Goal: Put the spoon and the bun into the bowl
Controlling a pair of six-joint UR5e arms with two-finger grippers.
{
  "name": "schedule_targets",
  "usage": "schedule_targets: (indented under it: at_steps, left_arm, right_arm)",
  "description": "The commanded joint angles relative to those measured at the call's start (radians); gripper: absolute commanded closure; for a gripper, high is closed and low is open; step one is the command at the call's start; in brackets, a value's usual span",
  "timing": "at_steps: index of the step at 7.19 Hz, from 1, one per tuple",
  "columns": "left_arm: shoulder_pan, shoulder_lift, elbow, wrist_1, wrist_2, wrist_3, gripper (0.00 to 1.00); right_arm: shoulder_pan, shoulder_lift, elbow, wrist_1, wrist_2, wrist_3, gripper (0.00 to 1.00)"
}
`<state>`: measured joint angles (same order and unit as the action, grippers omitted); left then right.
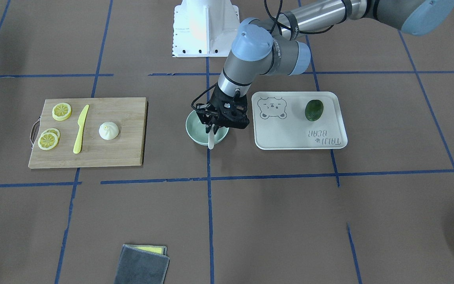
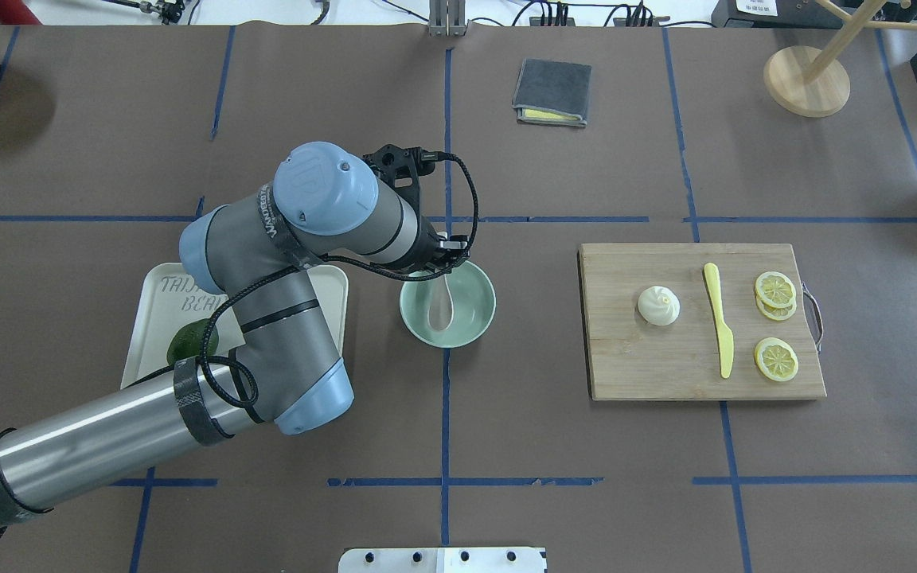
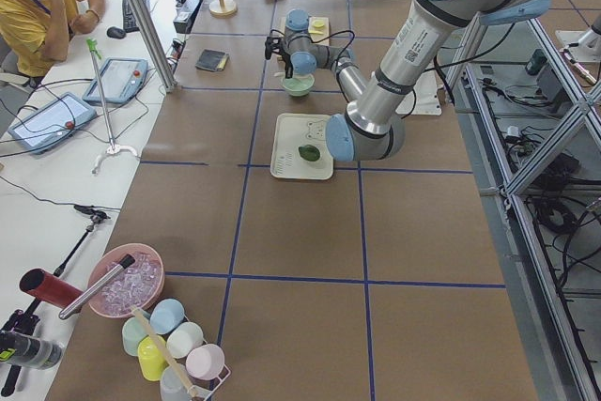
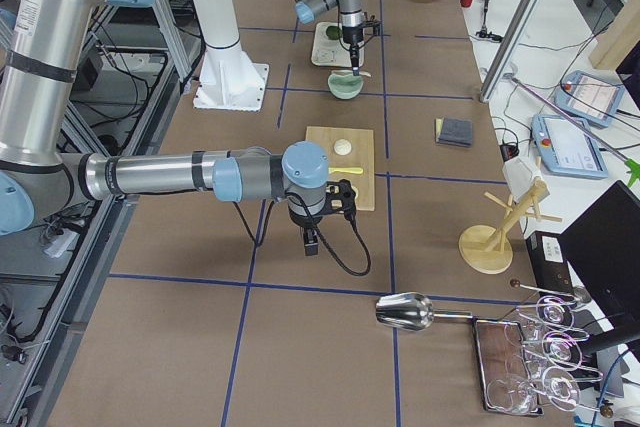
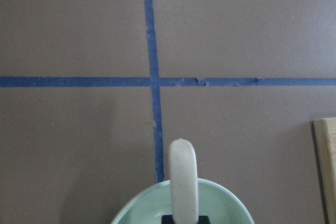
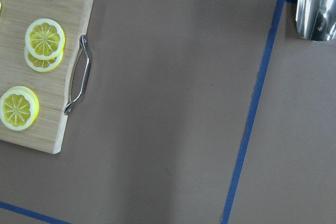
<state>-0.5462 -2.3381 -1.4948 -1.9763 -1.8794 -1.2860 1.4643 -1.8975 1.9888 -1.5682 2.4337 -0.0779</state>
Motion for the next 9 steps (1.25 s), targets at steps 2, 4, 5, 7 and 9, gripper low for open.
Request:
schedule_targets:
  at_steps: [2, 4, 5, 7, 9]
  left_arm:
    - [0.000, 0.002, -0.005, 0.001, 0.000, 0.039, 0.21]
    - [-0.014, 0.061, -0.060, 0.016, -0.001, 0.086, 0.22]
    - [-0.026, 0.211, -0.202, 0.020, -0.006, 0.164, 0.22]
    - [-0.101, 0.369, -0.385, 0.097, -0.006, 0.324, 0.22]
    - [-0.284, 0.494, -0.391, 0.093, -0.061, 0.492, 0.21]
  right_arm:
    - [-0.018, 0.008, 0.001, 0.010, 0.062, 0.096, 0.00]
    - [-0.126, 0.026, 0.004, 0.122, 0.093, 0.288, 0.00]
    - [-0.194, 0.076, 0.002, 0.223, 0.082, 0.493, 0.00]
    - [-0.359, 0.225, 0.001, 0.272, 0.021, 0.778, 0.00]
    - [-0.641, 0.403, -0.028, 0.267, -0.231, 1.069, 0.00]
